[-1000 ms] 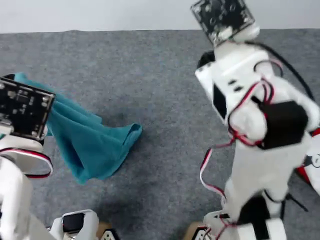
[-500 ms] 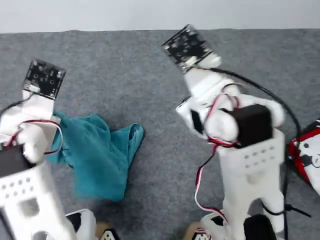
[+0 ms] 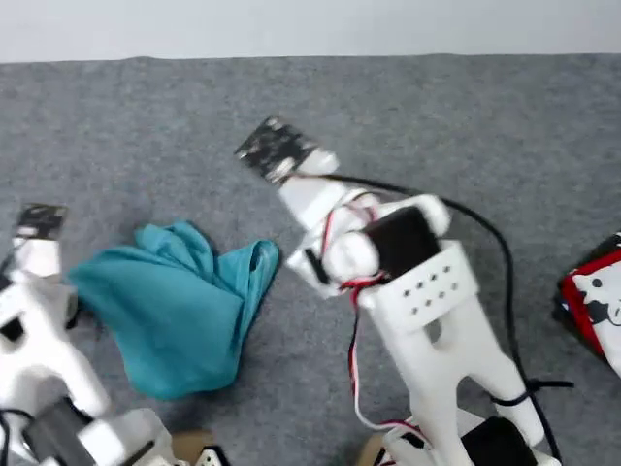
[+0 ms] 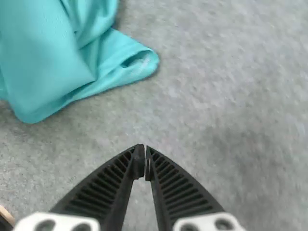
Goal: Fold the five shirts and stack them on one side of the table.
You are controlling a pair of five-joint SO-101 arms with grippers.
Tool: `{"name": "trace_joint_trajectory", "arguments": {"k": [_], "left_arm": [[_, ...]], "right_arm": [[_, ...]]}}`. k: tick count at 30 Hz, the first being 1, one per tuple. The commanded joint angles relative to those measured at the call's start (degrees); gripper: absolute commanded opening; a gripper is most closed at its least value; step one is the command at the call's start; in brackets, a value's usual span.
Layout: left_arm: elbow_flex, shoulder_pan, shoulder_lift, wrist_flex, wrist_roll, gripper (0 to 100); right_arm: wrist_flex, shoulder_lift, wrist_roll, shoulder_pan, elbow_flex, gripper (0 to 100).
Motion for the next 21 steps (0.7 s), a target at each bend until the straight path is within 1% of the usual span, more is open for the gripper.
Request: {"name": "trace_joint_trajectory", "arguments": {"k": [1,6,8,11,14,21], "left_arm": [[-11.2,-5.7,6.5,5.8,-0.4,6],[-18.2,-9.2,12.4,8.6,-0.4,6],[-18.8,-9.2,13.6,9.0,-0.4,6],[-18.8,-9.1,14.7,9.1,-0.4,6],[-18.8,-9.1,14.8,9.1,-0.4,6],[-18.8,-9.2,14.3,9.2,-0.4,6]], "right_arm": [[-3.6,-1.4,-2.6,-5.5,3.0,2.4],[-7.7,3.6,-9.3,-11.5,8.6,16.5],[-9.5,8.0,-10.4,-12.7,8.4,19.5],[-14.1,15.1,-10.4,-14.1,7.1,19.9],[-17.5,22.7,-10.1,-15.2,2.9,20.0],[-17.9,42.2,-10.1,-15.8,-14.3,20.1]]}}
